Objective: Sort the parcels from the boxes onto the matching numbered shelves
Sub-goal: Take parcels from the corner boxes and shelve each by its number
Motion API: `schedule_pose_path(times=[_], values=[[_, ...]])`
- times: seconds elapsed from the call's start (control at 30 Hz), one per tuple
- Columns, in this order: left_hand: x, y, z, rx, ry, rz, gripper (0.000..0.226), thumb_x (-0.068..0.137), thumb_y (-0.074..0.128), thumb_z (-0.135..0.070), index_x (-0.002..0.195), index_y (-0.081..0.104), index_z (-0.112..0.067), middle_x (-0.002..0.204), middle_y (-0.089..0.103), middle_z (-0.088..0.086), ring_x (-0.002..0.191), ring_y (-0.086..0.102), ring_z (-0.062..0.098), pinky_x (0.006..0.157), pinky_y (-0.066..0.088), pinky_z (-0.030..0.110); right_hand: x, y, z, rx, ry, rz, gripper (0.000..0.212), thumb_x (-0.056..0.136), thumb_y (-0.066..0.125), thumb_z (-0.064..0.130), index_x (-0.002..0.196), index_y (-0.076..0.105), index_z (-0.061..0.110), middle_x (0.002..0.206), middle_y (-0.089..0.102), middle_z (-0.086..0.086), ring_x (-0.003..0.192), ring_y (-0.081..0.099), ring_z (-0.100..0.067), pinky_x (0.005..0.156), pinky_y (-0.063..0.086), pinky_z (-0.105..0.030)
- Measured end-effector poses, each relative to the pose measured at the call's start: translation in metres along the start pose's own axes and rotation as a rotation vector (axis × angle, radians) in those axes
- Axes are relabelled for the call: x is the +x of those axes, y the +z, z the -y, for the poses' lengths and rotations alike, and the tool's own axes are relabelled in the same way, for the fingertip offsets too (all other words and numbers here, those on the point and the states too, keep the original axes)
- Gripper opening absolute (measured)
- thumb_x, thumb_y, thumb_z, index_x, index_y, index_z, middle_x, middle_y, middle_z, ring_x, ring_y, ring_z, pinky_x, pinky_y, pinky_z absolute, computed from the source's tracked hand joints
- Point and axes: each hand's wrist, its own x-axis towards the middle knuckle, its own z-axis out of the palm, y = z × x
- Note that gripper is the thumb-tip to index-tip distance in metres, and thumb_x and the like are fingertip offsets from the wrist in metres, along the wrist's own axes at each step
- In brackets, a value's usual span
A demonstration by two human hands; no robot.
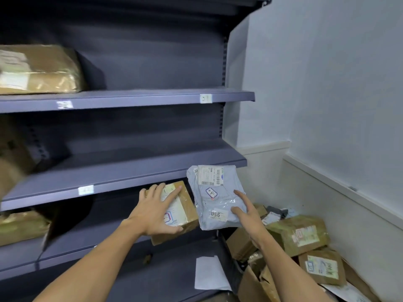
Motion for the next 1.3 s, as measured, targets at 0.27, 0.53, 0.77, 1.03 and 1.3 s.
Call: schedule_pose_path(times=[0.27, 0.53, 0.77, 1.03, 1.3], values=[[-0.08, -0.007, 0.057, -0.019, -0.092, 0.017, 0.12, 0.062, 0.036, -0.098, 0.155, -0.014, -0.042, 0.159, 0.012, 0.012, 0.143, 0.013, 0.031, 0.114, 0.009, 0.05, -0.036, 0.079, 0.026, -0.032, 0.002, 0.077, 0.049, 0.098, 0.054, 0.005, 0.138, 0.051, 0.034, 0.128, 0.053, 0.012, 0.109, 0.053, 0.004, 0.072, 0.047, -0.005], [-0.146, -0.021, 0.086, 0.026, -0.257, 0.012, 0.119, 0.062, 0.035, -0.098, 0.156, -0.012, -0.041, 0.157, 0.017, 0.013, 0.141, 0.018, 0.032, 0.11, 0.014, 0.05, -0.039, 0.13, 0.045, -0.03, -0.028, 0.245, 0.051, 0.097, 0.054, 0.009, 0.134, 0.052, 0.043, 0.132, 0.056, 0.01, 0.118, 0.057, -0.013, 0.087, 0.05, -0.022], [-0.197, -0.042, 0.098, 0.08, -0.422, 0.028, 0.119, 0.063, 0.037, -0.097, 0.155, -0.012, -0.041, 0.157, 0.017, 0.013, 0.141, 0.019, 0.031, 0.11, 0.015, 0.048, -0.034, 0.167, 0.054, -0.003, -0.076, 0.407, 0.053, 0.096, 0.054, 0.007, 0.134, 0.053, 0.043, 0.132, 0.055, 0.012, 0.116, 0.056, -0.011, 0.086, 0.05, -0.024], [-0.264, -0.061, 0.121, 0.127, -0.556, 0.026, 0.119, 0.061, 0.035, -0.099, 0.155, -0.012, -0.043, 0.157, 0.019, 0.012, 0.141, 0.02, 0.032, 0.111, 0.017, 0.049, -0.054, 0.232, 0.065, 0.013, -0.088, 0.574, 0.054, 0.095, 0.054, 0.009, 0.131, 0.053, 0.05, 0.136, 0.054, 0.011, 0.118, 0.057, -0.014, 0.103, 0.051, -0.042], [-0.347, -0.07, 0.175, 0.147, -0.667, 0.003, 0.119, 0.062, 0.033, -0.099, 0.156, -0.008, -0.04, 0.156, 0.019, 0.011, 0.139, 0.021, 0.031, 0.11, 0.016, 0.048, -0.089, 0.328, 0.099, 0.018, -0.13, 0.692, 0.053, 0.096, 0.054, 0.006, 0.134, 0.054, 0.042, 0.132, 0.056, 0.01, 0.114, 0.059, -0.01, 0.08, 0.051, -0.019]])
